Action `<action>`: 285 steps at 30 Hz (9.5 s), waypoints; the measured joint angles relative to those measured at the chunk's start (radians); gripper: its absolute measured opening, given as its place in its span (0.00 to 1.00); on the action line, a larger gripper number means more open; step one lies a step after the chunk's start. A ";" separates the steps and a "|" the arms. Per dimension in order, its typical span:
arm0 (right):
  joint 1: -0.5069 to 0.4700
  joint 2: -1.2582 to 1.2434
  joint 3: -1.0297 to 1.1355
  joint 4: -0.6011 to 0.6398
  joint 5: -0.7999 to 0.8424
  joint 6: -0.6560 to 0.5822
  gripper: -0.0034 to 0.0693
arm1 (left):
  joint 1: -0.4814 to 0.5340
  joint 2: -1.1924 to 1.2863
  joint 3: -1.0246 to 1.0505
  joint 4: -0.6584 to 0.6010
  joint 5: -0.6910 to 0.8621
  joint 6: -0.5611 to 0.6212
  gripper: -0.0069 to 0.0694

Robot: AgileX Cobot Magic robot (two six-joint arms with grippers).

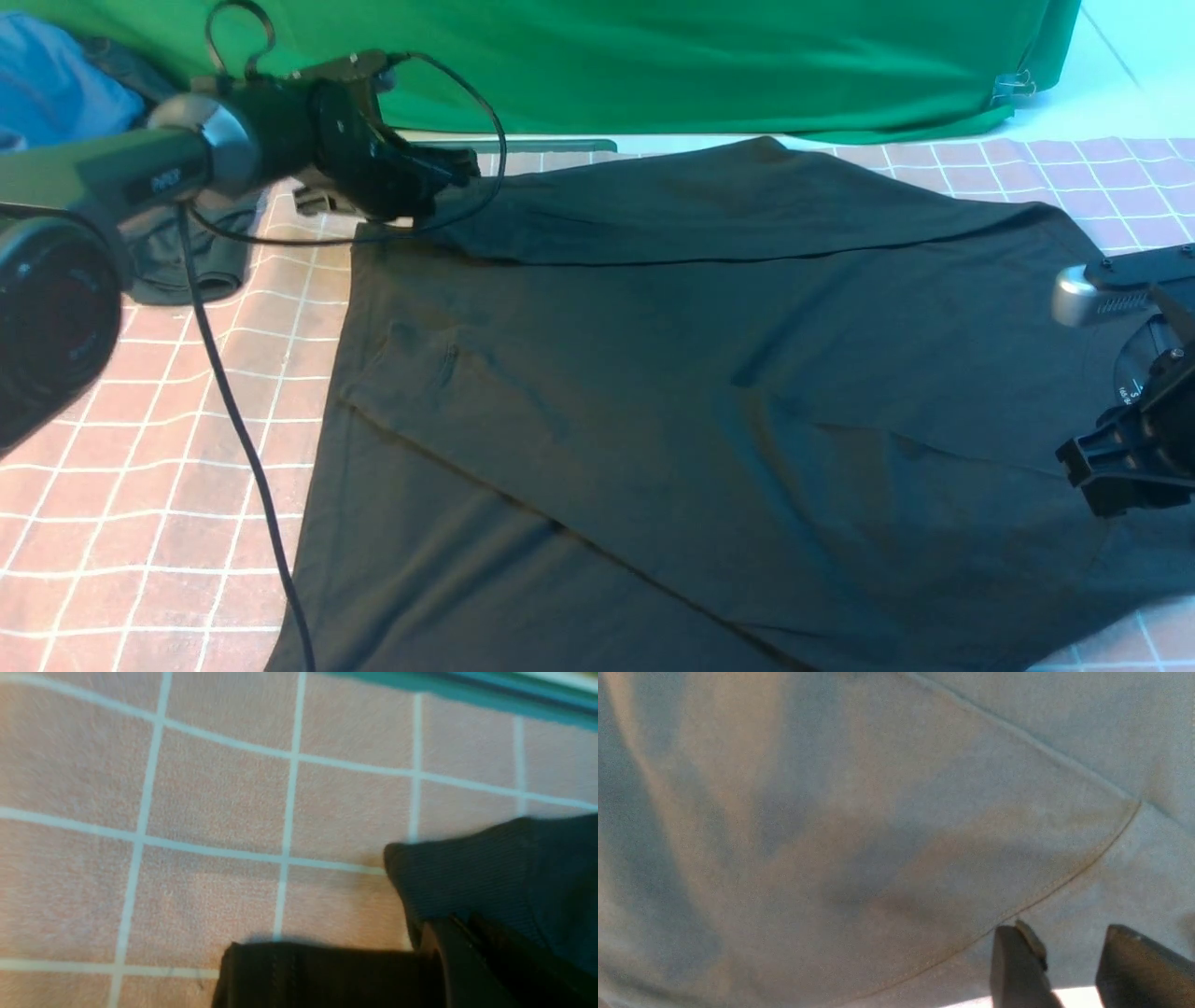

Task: Fold a long-sleeved shirt over a pink coffee tablecloth.
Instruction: 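Fold the left side of the dark shirt inward over its body with the left gripper, then grasp the near edge of the shirt at its hem and shoulder corners, then fold the black garment in half by bringing its near edge over to the far edge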

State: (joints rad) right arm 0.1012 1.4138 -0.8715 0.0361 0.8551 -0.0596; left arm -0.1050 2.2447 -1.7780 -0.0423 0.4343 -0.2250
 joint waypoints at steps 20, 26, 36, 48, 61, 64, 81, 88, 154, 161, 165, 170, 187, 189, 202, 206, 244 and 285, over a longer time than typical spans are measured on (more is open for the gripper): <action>0.000 0.000 0.000 0.002 -0.040 0.000 0.45 | -0.004 -0.293 0.000 -0.141 0.484 0.014 0.13; 0.000 0.000 0.000 0.002 -0.051 0.000 0.45 | -0.037 -0.312 0.000 -0.150 0.618 0.022 0.13; 0.000 0.000 0.000 0.003 -0.074 0.000 0.45 | -0.088 -0.392 0.125 0.049 0.695 -0.085 0.13; 0.000 0.000 0.000 0.003 -0.092 0.000 0.45 | -0.116 -0.412 0.313 0.042 0.712 -0.129 0.13; 0.000 0.000 0.000 0.003 -0.096 0.000 0.45 | -0.116 -0.431 0.378 0.042 0.730 -0.139 0.13; 0.000 0.000 0.000 0.003 -0.096 0.000 0.45 | -0.116 -0.432 0.378 0.042 0.733 -0.140 0.13; 0.000 0.000 0.000 0.003 -0.136 0.002 0.45 | -0.116 -0.397 0.379 0.063 0.767 -0.158 0.38; 0.000 0.000 0.000 0.003 -0.136 0.003 0.45 | -0.116 -0.411 0.382 0.080 0.777 -0.155 0.51; -0.302 0.034 0.131 0.045 0.076 0.060 0.86 | -0.116 -1.065 1.159 0.100 0.521 -0.234 0.13; -0.302 0.120 0.131 0.069 -0.009 0.060 0.85 | -0.116 -1.065 1.159 0.094 0.495 -0.234 0.13; -0.302 0.149 0.131 0.077 -0.048 0.060 0.83 | -0.116 -1.065 1.159 0.094 0.493 -0.234 0.13; -0.302 0.193 0.131 0.083 -0.062 0.036 0.77 | -0.116 -1.065 1.159 0.088 0.481 -0.234 0.13; -0.302 0.097 0.025 0.102 0.016 -0.023 0.14 | -0.116 -1.064 0.978 -0.033 0.465 -0.325 0.13; -0.302 0.097 -0.010 0.102 0.032 -0.023 0.14 | -0.116 -1.060 0.947 -0.033 0.461 -0.339 0.13; -0.302 0.254 -0.339 0.107 0.160 -0.023 0.14 | -0.040 -0.819 0.671 -0.044 0.458 -0.342 0.13; -0.302 0.363 -0.492 0.124 0.200 -0.023 0.14 | 0.038 -0.698 0.535 -0.107 0.459 -0.294 0.13; 0.091 0.498 -0.684 0.197 0.271 -0.451 0.70 | 0.127 -0.227 0.060 -0.219 0.563 -0.200 0.13; 0.208 0.528 -0.524 0.013 -0.318 -0.545 0.16 | 0.127 -0.227 0.060 -0.235 0.541 -0.165 0.13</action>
State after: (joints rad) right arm 0.3095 1.9421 -1.3953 0.0489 0.5375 -0.6044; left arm 0.0217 2.0180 -1.7183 -0.2777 0.9748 -0.3903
